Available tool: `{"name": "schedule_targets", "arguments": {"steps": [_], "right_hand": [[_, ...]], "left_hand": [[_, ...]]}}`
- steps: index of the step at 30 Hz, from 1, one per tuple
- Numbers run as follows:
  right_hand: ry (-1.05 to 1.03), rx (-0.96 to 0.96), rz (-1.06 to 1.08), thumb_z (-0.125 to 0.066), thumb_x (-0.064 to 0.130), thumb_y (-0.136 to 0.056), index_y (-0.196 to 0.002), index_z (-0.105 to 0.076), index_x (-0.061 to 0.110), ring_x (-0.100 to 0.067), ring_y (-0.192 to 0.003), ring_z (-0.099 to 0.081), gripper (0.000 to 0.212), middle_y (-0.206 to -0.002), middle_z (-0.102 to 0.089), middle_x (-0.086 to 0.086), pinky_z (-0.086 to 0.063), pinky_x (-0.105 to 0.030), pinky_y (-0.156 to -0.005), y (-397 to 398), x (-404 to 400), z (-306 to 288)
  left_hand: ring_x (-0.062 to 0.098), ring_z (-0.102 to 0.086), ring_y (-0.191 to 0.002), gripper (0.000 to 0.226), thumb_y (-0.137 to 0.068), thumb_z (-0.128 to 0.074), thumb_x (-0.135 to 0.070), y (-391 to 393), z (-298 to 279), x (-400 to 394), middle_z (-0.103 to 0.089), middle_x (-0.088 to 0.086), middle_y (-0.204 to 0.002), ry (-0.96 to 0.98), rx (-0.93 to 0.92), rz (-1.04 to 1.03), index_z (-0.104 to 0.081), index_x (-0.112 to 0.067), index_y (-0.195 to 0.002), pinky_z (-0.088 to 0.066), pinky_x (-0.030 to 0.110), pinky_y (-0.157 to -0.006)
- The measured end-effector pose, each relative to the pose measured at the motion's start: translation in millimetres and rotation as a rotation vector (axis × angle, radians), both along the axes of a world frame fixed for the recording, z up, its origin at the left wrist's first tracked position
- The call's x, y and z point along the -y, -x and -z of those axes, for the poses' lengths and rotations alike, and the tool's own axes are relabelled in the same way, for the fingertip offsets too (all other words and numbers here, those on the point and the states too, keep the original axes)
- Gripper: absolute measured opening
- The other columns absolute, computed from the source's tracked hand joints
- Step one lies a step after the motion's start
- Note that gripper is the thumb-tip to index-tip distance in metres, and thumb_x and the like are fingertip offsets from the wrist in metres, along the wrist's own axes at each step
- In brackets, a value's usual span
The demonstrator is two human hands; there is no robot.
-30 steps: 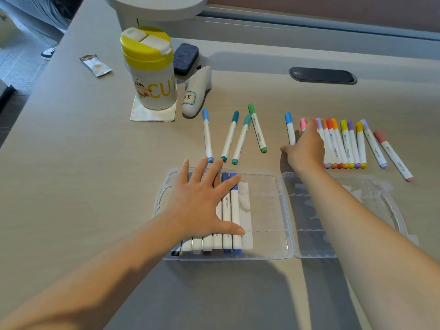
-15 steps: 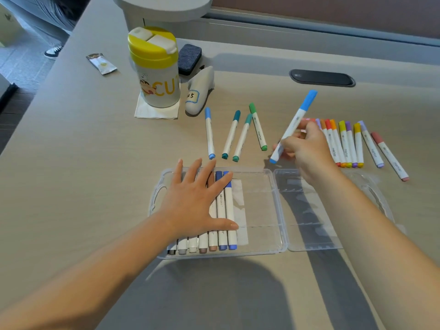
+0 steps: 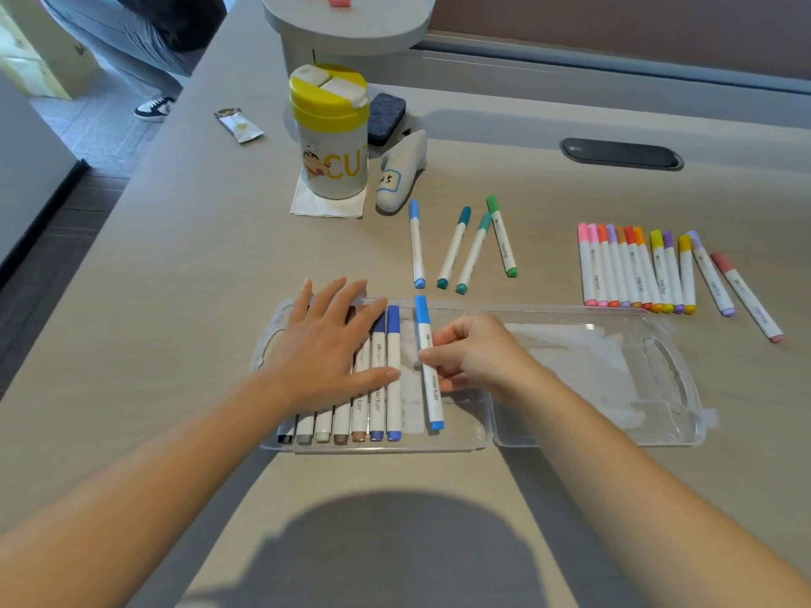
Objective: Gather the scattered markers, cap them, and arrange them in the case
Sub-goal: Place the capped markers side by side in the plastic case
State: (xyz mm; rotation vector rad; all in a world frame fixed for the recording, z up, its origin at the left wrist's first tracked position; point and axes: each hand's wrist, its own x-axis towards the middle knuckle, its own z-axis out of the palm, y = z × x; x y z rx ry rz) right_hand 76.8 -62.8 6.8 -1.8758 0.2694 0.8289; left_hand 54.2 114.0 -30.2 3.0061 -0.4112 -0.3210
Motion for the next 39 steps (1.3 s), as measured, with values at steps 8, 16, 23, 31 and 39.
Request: {"name": "schedule_targets", "arguments": {"steps": [8,16,23,31,39], "right_hand": [[0.167,0.137,-0.093,-0.066,0.019,-0.082,-0.073,-0.048,0.016,-0.02,-0.074,-0.067,0.021,-0.079,-0.066,-0.007,-0.057,-0.033,-0.071,6.3,-14.8,4.1],[0.181,0.115,-0.154,-0.066,0.018,-0.082,-0.073,-0.048,0.015,-0.008,-0.05,-0.059,0.021,-0.063,-0.062,-0.001,-0.052,-0.02,-0.053,6.5,-18.1,4.7],[0.229,0.333,-0.047,-0.065,0.019,-0.083,-0.082,-0.051,0.014,-0.01,-0.066,-0.056,0.015,-0.082,-0.058,-0.002,-0.049,-0.019,-0.063,-20.5,-3.0,-5.1],[0.384,0.748,-0.2,-0.051,0.021,-0.092,-0.124,-0.056,0.018,-0.015,-0.115,-0.045,0.033,-0.129,-0.053,-0.003,-0.036,-0.029,-0.096,-70.7,-19.7,11.8],[0.783,0.702,-0.255,-0.059,0.035,-0.086,-0.111,-0.063,0.02,-0.024,-0.12,-0.039,0.029,-0.118,-0.06,-0.001,-0.027,-0.035,-0.09,-88.5,-23.3,23.3]], "left_hand": [[0.019,0.0,-0.142,0.105,-0.056,0.001,-0.077,4.5,-1.8,-9.5,-0.008,0.001,-0.154,0.05,0.009,-0.12,-0.012,-0.026,-0.146,0.007,0.04,-0.115],[0.018,-0.003,-0.142,0.106,-0.054,-0.001,-0.077,4.2,-5.5,-9.2,-0.012,0.0,-0.153,0.126,-0.011,-0.131,-0.015,-0.026,-0.146,0.006,0.039,-0.116],[0.022,0.004,-0.143,0.116,-0.045,-0.006,-0.09,2.5,-7.4,0.9,-0.005,0.001,-0.154,0.134,-0.064,-0.063,-0.005,-0.033,-0.146,0.011,0.043,-0.114],[0.032,0.018,-0.142,0.093,-0.046,-0.005,-0.087,3.2,-2.4,14.9,0.016,0.001,-0.155,-0.004,-0.062,-0.01,0.028,-0.05,-0.125,0.019,0.051,-0.108],[0.03,0.014,-0.142,0.103,-0.043,0.0,-0.088,-1.2,3.6,10.6,0.011,0.0,-0.156,-0.003,-0.036,0.004,0.017,-0.05,-0.138,0.02,0.051,-0.106]]}}
